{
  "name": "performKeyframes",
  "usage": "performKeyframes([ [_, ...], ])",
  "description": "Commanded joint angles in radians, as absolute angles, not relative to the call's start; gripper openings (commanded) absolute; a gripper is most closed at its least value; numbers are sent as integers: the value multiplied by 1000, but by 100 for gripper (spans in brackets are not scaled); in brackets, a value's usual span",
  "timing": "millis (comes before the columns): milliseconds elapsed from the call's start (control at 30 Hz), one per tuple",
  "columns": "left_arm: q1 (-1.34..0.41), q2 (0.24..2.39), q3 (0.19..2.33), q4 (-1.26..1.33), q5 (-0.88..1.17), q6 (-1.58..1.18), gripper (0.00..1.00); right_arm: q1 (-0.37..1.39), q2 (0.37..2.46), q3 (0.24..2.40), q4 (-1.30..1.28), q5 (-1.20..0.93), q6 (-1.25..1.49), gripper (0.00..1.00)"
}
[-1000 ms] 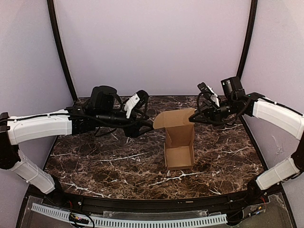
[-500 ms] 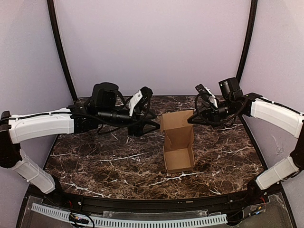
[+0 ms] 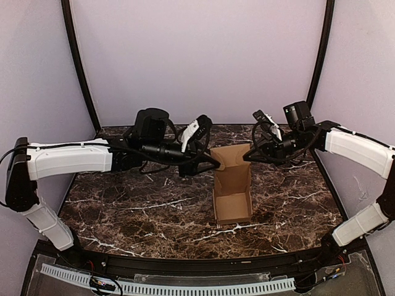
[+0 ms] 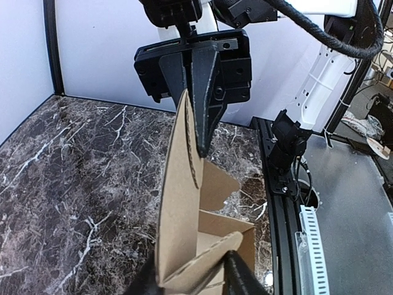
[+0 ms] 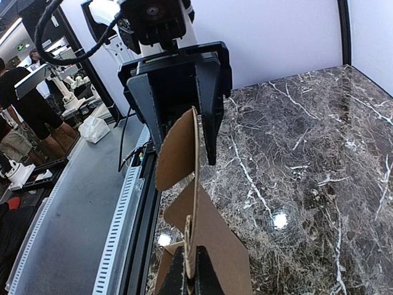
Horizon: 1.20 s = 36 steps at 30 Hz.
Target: Fold the paper box
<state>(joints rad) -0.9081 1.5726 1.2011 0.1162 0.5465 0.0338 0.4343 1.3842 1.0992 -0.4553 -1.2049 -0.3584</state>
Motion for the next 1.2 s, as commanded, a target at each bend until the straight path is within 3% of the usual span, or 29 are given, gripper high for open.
performKeyframes([
  [0, -916, 1597, 1242, 135, 570, 17, 27, 452, 1383, 1112, -446, -1218, -361, 0],
  [233, -916, 1616, 1252, 130, 575, 11, 9, 453, 1384, 1106, -443, -1211, -363, 0],
  [433, -916, 1607, 1232, 126, 559, 35, 6, 453, 1398, 1093, -421, -1177, -347, 0],
  [500, -916, 1607, 1222, 118, 554, 51, 13, 452, 1407, 1091, -419, -1169, -356, 0],
  [533, -916, 1604, 1212, 113, 546, 62, 22, 451, 1410, 1090, -418, -1164, -361, 0],
  [733, -916, 1584, 1165, 99, 418, 86, 53, 453, 1454, 1097, -412, -1147, -414, 0],
  [1033, -914, 1470, 1097, 110, 207, 16, 74, 471, 1538, 1118, -368, -1030, -548, 0],
  [1167, -902, 1461, 1189, -43, 136, 74, 78, 489, 1558, 1121, -369, -999, -597, 0],
])
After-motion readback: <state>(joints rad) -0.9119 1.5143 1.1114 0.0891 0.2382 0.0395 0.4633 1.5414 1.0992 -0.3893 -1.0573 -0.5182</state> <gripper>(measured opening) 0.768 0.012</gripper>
